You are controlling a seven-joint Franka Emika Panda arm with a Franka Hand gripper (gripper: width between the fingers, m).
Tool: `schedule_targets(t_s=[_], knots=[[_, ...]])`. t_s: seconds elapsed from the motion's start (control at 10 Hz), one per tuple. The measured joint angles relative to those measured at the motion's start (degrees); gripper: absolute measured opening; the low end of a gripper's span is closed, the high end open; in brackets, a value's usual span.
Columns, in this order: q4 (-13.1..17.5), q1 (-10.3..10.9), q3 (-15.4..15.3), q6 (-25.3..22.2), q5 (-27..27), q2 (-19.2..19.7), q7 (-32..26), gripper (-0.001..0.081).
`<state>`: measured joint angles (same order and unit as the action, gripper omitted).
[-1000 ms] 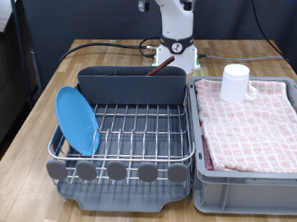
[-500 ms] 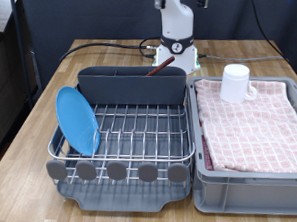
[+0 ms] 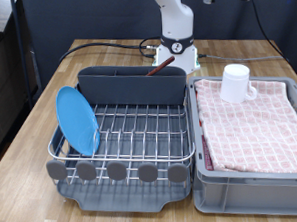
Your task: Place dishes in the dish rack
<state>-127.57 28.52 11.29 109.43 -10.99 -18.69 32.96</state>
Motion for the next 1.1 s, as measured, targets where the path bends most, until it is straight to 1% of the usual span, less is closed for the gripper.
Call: schedule_targets(t_s=[0.2, 0.4, 0.5, 0.6, 0.7, 0.8, 1.0, 1.1], knots=[[-0.01, 1.41, -2.93, -1.53, 1.60, -0.02, 2.94, 0.0803], [-0.03, 3.19, -5.42, -2.74, 4.00, 0.02, 4.19, 0.0803], [-0.01, 4.02, -6.68, -4.15, 4.73, 0.13, 5.18, 0.0803], [0.26, 4.54, -7.90, -6.52, 5.61, 0.63, 7.00, 0.0803], [0.81, 4.68, -8.80, -8.88, 5.87, 1.63, 8.53, 0.0803], [1.22, 4.69, -9.40, -10.10, 5.87, 3.03, 9.67, 0.0803], [1.19, 4.69, -9.98, -9.15, 5.00, 6.19, 10.21, 0.0803], [1.03, 4.68, -10.01, -7.68, 4.69, 8.02, 10.21, 0.0803]])
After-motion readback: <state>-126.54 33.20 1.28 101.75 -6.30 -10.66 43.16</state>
